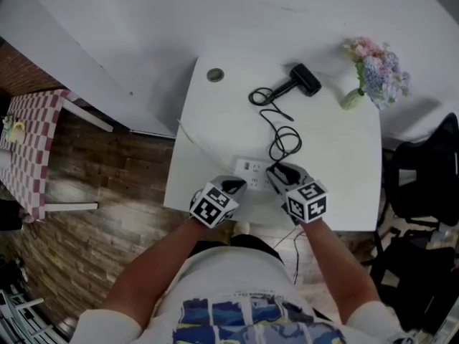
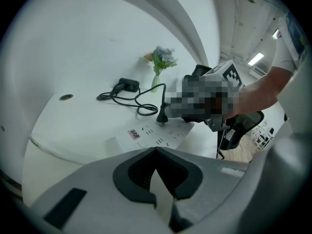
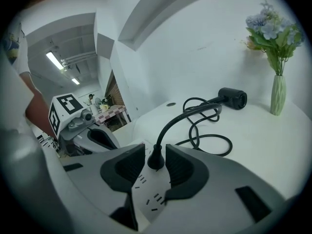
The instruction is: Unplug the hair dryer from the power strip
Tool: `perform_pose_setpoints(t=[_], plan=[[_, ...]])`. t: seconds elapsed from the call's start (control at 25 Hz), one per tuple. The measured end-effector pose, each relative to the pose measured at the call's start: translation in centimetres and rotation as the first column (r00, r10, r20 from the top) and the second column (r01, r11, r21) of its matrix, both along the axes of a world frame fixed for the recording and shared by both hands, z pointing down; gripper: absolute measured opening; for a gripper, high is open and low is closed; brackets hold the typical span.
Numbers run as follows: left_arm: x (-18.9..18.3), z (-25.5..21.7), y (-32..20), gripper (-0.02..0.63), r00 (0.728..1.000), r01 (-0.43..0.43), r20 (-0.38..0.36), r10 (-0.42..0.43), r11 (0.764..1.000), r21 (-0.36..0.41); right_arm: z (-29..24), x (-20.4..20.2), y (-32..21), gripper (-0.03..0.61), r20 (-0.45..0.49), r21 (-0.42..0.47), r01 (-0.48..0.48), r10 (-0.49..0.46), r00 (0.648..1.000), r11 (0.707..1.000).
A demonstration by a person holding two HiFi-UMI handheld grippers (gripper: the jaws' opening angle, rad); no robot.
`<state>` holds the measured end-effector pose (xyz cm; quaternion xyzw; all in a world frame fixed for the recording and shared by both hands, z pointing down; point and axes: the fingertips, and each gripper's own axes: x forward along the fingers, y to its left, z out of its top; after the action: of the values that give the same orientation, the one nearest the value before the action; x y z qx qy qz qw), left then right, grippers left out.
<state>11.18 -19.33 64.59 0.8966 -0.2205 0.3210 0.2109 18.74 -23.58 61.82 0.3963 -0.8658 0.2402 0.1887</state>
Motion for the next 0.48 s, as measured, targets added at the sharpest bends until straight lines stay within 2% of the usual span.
perform_pose_setpoints(t=[0.28,0.48], plan=[[0.07,0.04,0.13,0.003,0.999,-0.038,0.017,0.038,0.999,0.007,0.38,-0.56,-0.42,0.087,-0.042,-0.009,0.012,-0.012,0.999,1.000],[-0.02,0.05,0.09,0.003,0.999,-0.044,0.001,0.044,0.999,-0.003,0.54,-0.75,-0.54,0.074,-0.062,-0.006,0.020,-0.021,0.998,1.000]])
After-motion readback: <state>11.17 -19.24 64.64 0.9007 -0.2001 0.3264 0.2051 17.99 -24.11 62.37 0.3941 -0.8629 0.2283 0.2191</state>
